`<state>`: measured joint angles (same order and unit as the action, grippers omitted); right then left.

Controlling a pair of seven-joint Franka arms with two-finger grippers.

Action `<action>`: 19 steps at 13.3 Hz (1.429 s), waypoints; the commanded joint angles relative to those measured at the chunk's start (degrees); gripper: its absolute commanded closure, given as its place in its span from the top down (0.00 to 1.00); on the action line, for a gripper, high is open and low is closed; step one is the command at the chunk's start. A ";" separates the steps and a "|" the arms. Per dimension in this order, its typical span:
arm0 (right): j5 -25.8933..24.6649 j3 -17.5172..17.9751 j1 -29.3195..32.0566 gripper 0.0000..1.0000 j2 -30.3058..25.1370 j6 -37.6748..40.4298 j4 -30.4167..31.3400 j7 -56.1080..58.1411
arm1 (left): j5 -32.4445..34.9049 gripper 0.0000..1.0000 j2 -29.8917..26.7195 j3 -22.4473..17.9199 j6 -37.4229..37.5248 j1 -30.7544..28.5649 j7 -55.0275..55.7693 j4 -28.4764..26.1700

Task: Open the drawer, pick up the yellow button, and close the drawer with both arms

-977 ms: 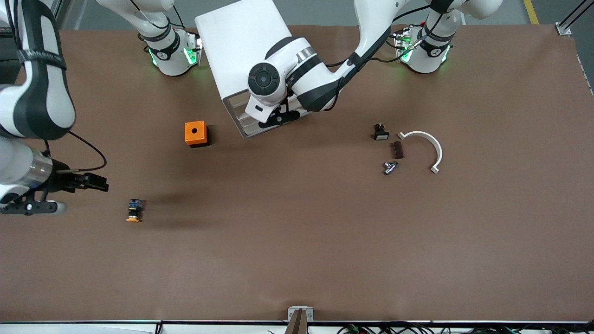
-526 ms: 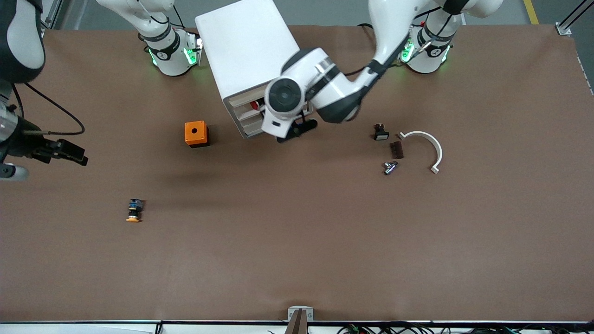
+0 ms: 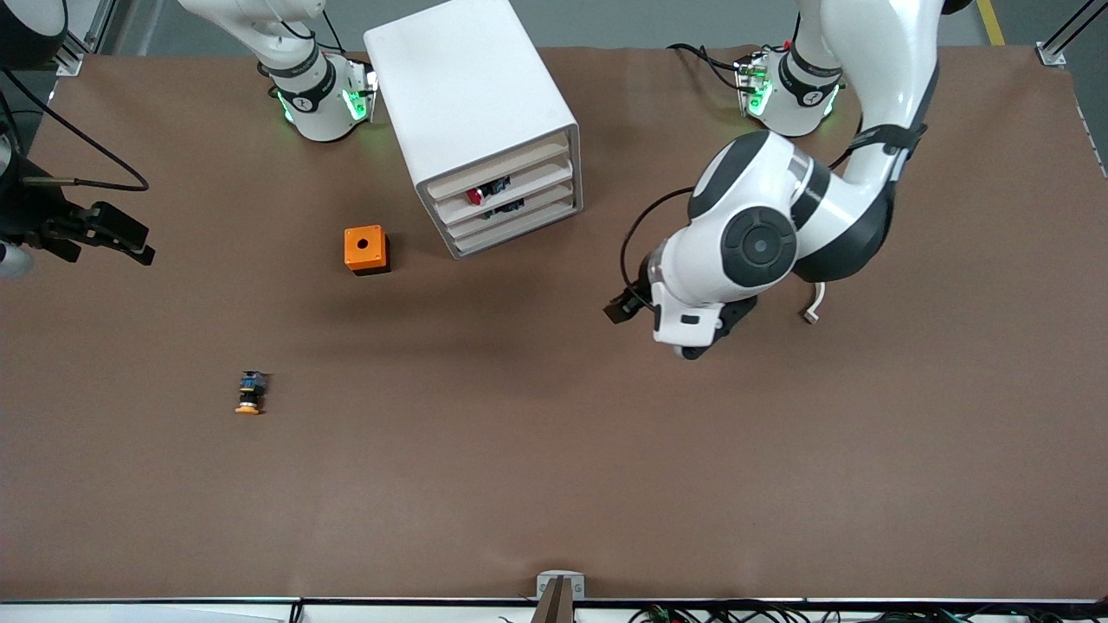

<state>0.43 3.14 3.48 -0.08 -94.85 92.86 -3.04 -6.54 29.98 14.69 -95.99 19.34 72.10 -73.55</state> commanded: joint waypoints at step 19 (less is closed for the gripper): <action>-0.26 -0.15 -1.28 1.00 -0.62 0.37 0.57 -0.74 | 14.98 1.00 -16.08 -0.27 6.34 -14.85 -29.45 -2.12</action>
<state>0.39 3.14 2.38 -0.01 -94.88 93.09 -3.10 7.52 17.72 14.50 -91.00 6.02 46.95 -73.64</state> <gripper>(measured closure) 0.000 0.000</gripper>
